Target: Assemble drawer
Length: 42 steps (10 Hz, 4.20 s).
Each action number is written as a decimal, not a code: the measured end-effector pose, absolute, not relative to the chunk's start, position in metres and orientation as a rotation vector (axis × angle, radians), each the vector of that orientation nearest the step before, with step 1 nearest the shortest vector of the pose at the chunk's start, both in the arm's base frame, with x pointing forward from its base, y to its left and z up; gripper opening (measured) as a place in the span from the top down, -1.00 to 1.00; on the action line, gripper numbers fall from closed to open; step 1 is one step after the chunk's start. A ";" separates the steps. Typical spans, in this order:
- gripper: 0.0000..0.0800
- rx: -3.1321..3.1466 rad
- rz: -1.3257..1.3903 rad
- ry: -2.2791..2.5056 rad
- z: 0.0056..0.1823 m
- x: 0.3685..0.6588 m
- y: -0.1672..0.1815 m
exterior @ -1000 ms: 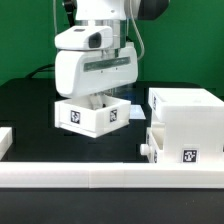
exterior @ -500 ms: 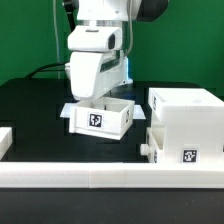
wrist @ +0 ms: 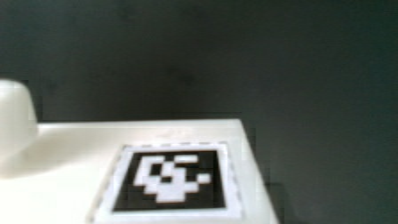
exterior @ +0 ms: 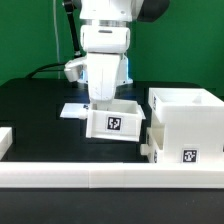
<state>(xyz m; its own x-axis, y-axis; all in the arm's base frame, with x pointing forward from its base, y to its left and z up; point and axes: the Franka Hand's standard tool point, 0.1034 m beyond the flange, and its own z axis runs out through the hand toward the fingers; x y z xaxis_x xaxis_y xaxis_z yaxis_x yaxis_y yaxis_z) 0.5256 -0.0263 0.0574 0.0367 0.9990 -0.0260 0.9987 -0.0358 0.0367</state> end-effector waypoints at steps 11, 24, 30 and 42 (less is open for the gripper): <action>0.89 2.230 0.038 2.131 0.061 0.544 -0.012; 0.89 2.271 0.000 2.122 0.053 0.538 -0.012; 0.89 2.317 -0.003 2.066 0.063 0.543 -0.010; 0.89 2.187 -0.084 2.214 0.062 0.536 -0.010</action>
Offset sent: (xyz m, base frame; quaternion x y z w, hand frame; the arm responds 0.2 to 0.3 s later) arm 0.0000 0.0000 0.0000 0.0000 0.0000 0.0000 1.0000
